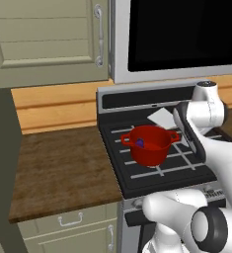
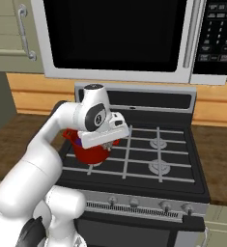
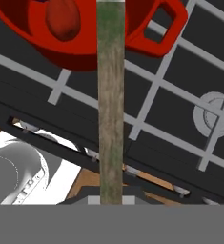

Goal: Put the bell pepper and eggplant in the pot. Retrieve the spatula and lightly stir the vegetables in the pot.

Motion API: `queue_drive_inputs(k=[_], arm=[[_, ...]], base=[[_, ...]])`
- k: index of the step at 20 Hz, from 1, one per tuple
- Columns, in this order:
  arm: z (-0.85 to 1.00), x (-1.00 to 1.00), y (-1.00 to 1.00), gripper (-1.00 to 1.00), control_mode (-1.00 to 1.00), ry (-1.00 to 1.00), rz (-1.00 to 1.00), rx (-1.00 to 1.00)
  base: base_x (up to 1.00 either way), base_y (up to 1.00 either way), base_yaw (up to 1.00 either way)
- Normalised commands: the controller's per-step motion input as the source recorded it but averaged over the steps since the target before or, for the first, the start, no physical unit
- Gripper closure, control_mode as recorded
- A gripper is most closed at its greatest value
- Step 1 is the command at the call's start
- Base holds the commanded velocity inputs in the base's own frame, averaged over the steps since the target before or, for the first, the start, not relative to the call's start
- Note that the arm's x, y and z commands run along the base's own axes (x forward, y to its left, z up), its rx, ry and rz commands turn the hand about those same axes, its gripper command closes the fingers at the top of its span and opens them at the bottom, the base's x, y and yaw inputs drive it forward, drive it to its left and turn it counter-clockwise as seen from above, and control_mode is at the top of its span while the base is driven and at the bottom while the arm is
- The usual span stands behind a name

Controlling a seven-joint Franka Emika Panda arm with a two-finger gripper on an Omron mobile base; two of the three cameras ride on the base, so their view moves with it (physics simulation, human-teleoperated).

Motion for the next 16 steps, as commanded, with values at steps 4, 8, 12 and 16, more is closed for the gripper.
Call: queue_drive_inputs(k=[4, 8, 12, 16], arm=[[-0.17, 0.54, 0.01, 1.00, -1.00, 0.01, 0.05, 0.00], [-0.22, 0.61, 0.00, 1.00, -1.00, -0.01, 0.03, 0.00], [-0.01, 0.46, 0.00, 1.00, -1.00, 0.01, 0.00, 0.00], [0.00, 0.00, -0.01, 1.00, -1.00, 0.00, 0.00, 0.00]], base=[[0.00, 0.00, 0.00], [0.00, 0.00, 0.00], [0.00, 0.00, 0.00], [0.00, 0.00, 0.00]])
